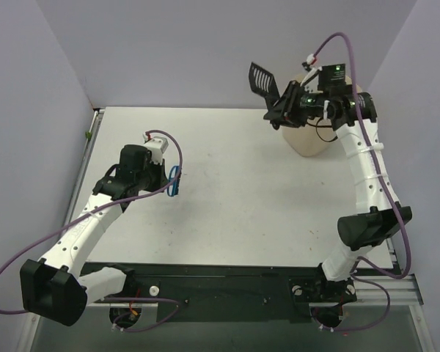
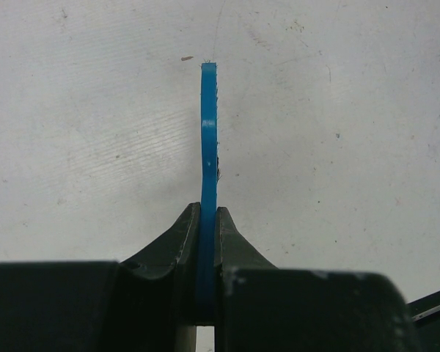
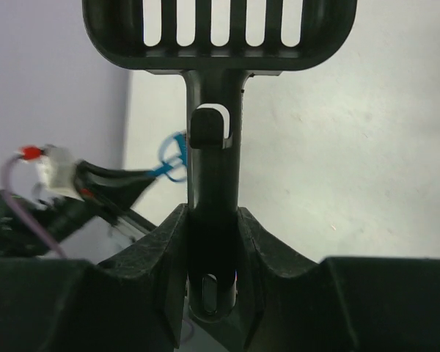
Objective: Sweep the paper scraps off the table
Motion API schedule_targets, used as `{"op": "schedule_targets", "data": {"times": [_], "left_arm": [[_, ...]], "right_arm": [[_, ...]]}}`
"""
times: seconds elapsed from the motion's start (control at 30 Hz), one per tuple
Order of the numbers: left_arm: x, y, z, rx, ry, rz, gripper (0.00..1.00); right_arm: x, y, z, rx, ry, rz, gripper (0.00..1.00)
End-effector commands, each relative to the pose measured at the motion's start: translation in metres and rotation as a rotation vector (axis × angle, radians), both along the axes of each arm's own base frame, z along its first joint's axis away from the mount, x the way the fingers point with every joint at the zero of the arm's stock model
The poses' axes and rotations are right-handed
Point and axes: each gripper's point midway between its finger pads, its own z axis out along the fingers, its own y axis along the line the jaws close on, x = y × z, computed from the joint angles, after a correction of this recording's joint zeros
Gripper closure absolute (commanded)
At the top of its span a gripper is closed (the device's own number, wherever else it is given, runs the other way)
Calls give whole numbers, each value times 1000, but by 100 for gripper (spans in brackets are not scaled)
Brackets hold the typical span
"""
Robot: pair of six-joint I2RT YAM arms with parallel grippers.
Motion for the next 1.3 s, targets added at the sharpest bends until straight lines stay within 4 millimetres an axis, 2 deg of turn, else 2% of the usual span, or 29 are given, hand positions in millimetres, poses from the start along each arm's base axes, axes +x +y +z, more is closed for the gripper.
{"op": "schedule_targets", "data": {"times": [0.0, 0.03, 0.07, 0.1, 0.13, 0.17, 0.2, 0.3, 0.47, 0.6, 0.73, 0.77, 0.8, 0.83, 0.87, 1.0, 1.07, 1.13, 1.27], "left_arm": [[8, -6, 11, -21, -47, -19, 100], [8, -6, 9, -18, -43, -18, 100], [8, -7, 10, -20, -44, -21, 100], [8, -6, 10, -19, -46, -18, 100], [8, -7, 10, -20, -46, -21, 100], [8, -7, 10, -21, -45, -22, 100], [8, -7, 9, -21, -40, -21, 100], [9, -9, 8, -22, -35, -25, 100], [9, -11, 5, -18, -30, -30, 100], [10, -12, 2, -13, -17, -33, 100], [12, -12, -5, -4, 1, -32, 100], [12, -12, -4, -6, -2, -31, 100], [13, -13, -5, -6, 2, -32, 100], [13, -13, -7, -4, 7, -32, 100], [15, -14, -8, -4, 9, -33, 100], [22, -20, -11, -21, 26, -42, 100], [27, -25, -13, -42, 37, -47, 100], [33, -31, -13, -85, 50, -42, 100], [56, -45, -3, -190, 59, -26, 100]], "right_arm": [[-45, -24, -81, -496, 153, 72, 100], [-50, -29, -95, -560, 179, 63, 100], [-53, -30, -100, -644, 162, 44, 100], [-57, -37, -117, -710, 189, 25, 100], [-62, -31, -132, -733, 189, 35, 100], [-62, -31, -138, -757, 183, 21, 100], [-65, -30, -155, -774, 192, 3, 100], [-68, -27, -186, -795, 203, -47, 100], [-61, -30, -235, -873, 212, -112, 100], [-49, -29, -263, -913, 242, -128, 100], [-32, -23, -275, -943, 247, -128, 100], [-25, -21, -271, -939, 234, -134, 98], [-21, -20, -276, -949, 240, -133, 93], [-15, -17, -272, -941, 225, -139, 88], [-13, -16, -279, -954, 236, -131, 86], [3, -5, -279, -934, 228, -132, 78], [6, -1, -283, -924, 236, -124, 71], [7, 0, -285, -915, 241, -120, 56], [6, 0, -284, -899, 237, -120, 52]]}}
